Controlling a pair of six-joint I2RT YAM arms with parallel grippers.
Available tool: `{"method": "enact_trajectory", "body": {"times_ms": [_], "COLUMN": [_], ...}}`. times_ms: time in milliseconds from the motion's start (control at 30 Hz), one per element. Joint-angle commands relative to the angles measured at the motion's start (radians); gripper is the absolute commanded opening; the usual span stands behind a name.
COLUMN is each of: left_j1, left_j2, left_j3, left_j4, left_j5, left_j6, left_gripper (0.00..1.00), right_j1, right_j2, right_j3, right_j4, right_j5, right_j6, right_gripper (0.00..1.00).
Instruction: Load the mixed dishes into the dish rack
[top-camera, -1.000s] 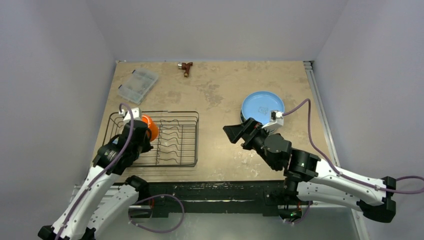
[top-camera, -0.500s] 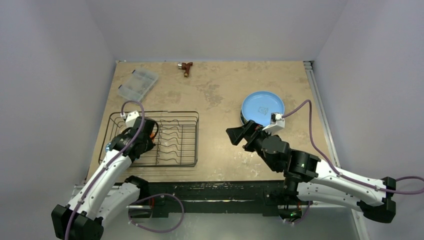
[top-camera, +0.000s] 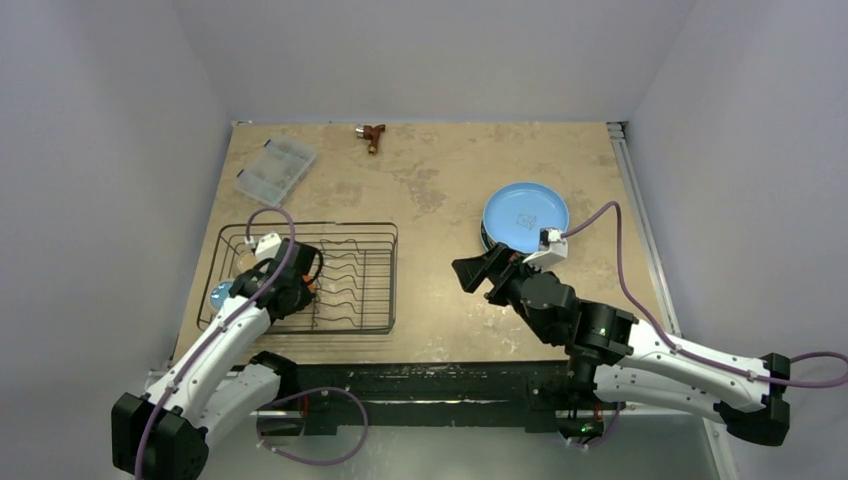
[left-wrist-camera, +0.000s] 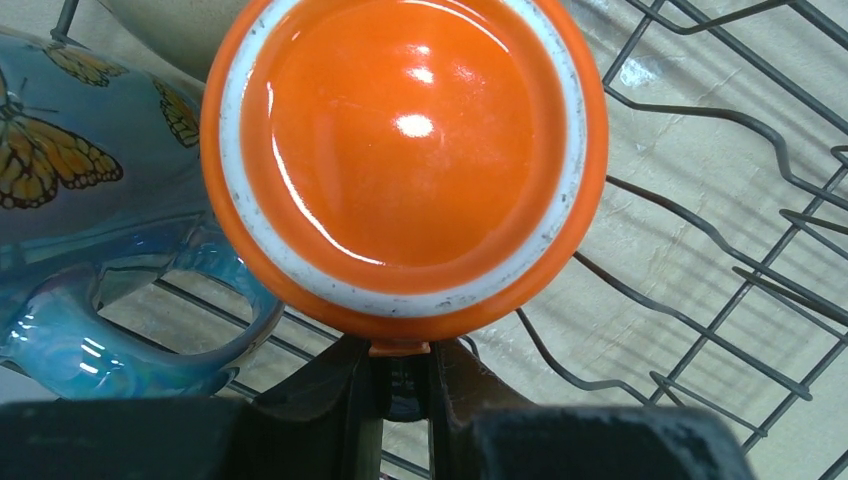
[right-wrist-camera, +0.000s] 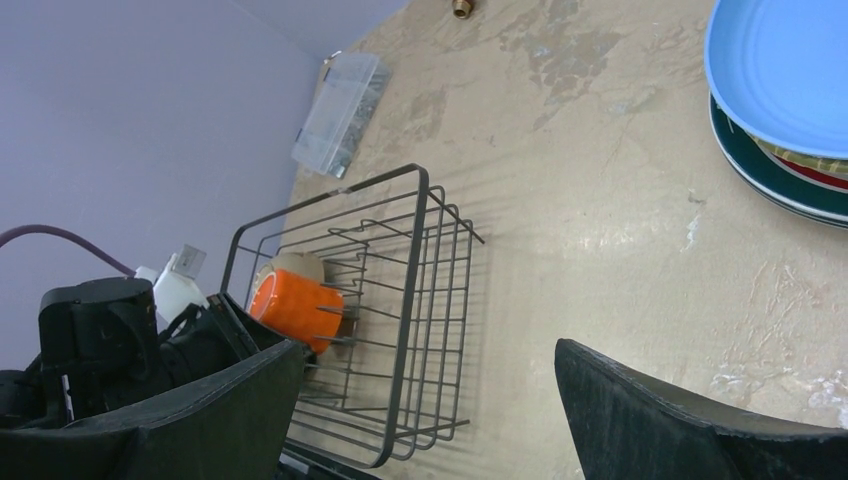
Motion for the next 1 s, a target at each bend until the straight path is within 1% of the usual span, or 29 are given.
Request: {"method": "enact_trajectory", "body": {"times_ms": [0,167,267,367,433,500,567,633,767,800,867,900,967], "left_j1": [0.007,0.007,0.006,0.007,0.006,0.006,0.006,0.007,0.007,0.007,0.007,0.006,0.006], "left_j2": [-0.032,-0.073,-0.095,-0.127,-0.158,-0.187,-0.212,-0.236,-0.283,-0.286,-0.276,-0.263,-0.224], "left_j3": [-0.006,-0.022,-0.023,0.000,0.033,0.077,0.148,0.214,0.339,0.371,0.434,0.466,0.519], "left_j4": [0.023,0.008,0.010,-0.008,-0.035,-0.057,-0.094,-0.122,-0.095,-0.082,-0.034,-0.006,0.057], "left_j5": [-0.070,-0.075,-0.052,-0.011,0.018,0.049,0.075,0.098,0.185,0.216,0.323,0.382,0.494], "left_j6": [-0.052,-0.056,-0.045,-0.036,-0.023,0.005,0.024,0.056,0.168,0.200,0.279,0.319,0.397], "left_gripper": [0.14,0.42,0.61,0.72,0.77,0.83,0.87,0.91,0.96,0.97,0.99,0.99,1.00], "right_j1": [-0.001,-0.001,-0.001,-0.001,-0.001,-0.002,-0.002,-0.001,-0.015,-0.036,-0.108,-0.171,-0.347], "right_j2": [-0.021,-0.007,0.005,0.008,0.018,0.060,0.164,0.264,0.405,0.421,0.426,0.415,0.384], "right_j3": [-0.018,-0.018,-0.016,-0.014,-0.005,0.022,0.091,0.177,0.262,0.268,0.258,0.239,0.187], "right_j4": [0.007,0.014,0.014,0.008,0.002,-0.007,-0.090,-0.211,-0.332,-0.332,-0.303,-0.271,-0.202], "right_j5": [0.037,0.028,0.013,0.000,-0.001,-0.017,-0.016,0.013,0.081,0.078,0.040,0.005,-0.166], "right_j6": [0.020,0.020,0.023,0.019,-0.027,-0.116,-0.183,-0.203,-0.251,-0.266,-0.300,-0.317,-0.361], "right_gripper": [0.99,0.99,0.99,0.99,0.99,0.99,0.99,0.99,0.99,0.99,0.98,0.98,0.97]}}
